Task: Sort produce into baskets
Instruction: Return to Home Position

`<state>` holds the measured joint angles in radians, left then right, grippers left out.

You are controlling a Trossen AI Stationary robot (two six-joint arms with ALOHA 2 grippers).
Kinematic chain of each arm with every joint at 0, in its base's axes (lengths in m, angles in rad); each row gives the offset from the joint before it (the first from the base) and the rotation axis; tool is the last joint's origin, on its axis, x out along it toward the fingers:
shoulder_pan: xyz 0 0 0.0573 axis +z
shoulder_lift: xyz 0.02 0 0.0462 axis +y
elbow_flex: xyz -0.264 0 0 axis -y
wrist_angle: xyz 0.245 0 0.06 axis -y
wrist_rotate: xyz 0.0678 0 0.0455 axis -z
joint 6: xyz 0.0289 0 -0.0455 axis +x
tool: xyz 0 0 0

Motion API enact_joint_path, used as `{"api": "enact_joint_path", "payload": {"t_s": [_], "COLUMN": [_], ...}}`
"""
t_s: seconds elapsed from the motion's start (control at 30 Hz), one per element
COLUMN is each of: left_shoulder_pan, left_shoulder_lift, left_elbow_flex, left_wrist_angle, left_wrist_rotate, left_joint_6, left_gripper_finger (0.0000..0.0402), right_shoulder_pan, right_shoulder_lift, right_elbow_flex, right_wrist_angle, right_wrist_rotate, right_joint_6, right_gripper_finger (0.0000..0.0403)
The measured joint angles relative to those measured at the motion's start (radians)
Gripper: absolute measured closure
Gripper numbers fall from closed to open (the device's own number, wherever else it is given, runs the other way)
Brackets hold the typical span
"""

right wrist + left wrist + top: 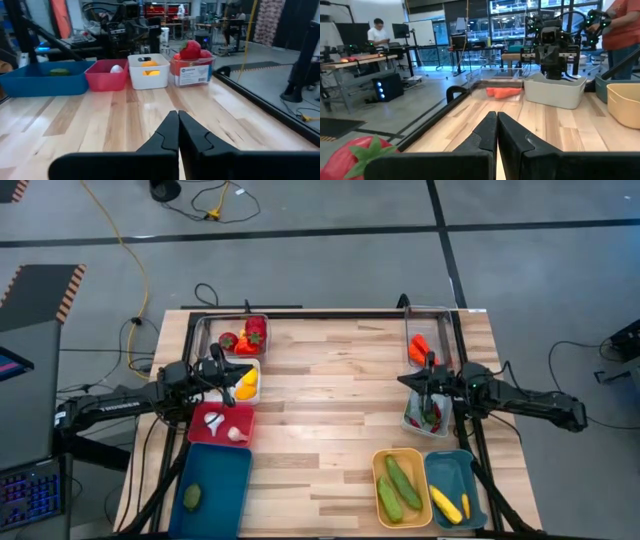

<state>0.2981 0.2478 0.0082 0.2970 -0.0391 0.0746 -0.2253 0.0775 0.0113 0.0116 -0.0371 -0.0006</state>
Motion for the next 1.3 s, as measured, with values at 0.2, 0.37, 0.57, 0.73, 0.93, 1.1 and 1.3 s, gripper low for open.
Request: {"api": "enact_joint_path", "payload": {"t_s": [0.2, 0.37, 0.57, 0.73, 0.93, 1.1, 1.3], "left_shoulder_pan": [0.0, 0.0, 0.0, -0.024, -0.051, -0.053, -0.055], "left_shoulder_lift": [0.0, 0.0, 0.003, -0.051, -0.197, -0.244, -0.244], "left_elbow_flex": [0.0, 0.0, -0.001, -0.001, -0.001, -0.001, -0.001], "left_wrist_angle": [-0.051, -0.153, -0.264, -0.263, -0.262, -0.238, -0.262], "left_wrist_rotate": [-0.031, -0.033, -0.026, -0.027, -0.027, -0.033, -0.037], "left_joint_6": [-0.059, -0.058, -0.07, -0.071, -0.071, -0.071, -0.071], "left_gripper_finger": [0.0401, 0.0401, 0.0401, 0.0401, 0.0401, 0.0401, 0.0401], "right_shoulder_pan": [0.0, 0.0, 0.0, 0.013, 0.037, 0.042, 0.042], "right_shoulder_lift": [0.0, 0.0, 0.0, -0.013, -0.074, -0.076, -0.075], "right_elbow_flex": [0.0, -0.001, -0.001, -0.001, -0.001, -0.002, -0.002], "right_wrist_angle": [-0.003, -0.003, -0.003, -0.004, -0.004, 0.017, 0.017], "right_wrist_rotate": [0.021, 0.021, 0.021, 0.021, 0.021, 0.02, 0.02], "right_joint_6": [0.06, 0.06, 0.061, 0.061, 0.061, 0.063, 0.064], "right_gripper_finger": [0.0361, 0.036, 0.036, 0.036, 0.0359, 0.0359, 0.0359]}}
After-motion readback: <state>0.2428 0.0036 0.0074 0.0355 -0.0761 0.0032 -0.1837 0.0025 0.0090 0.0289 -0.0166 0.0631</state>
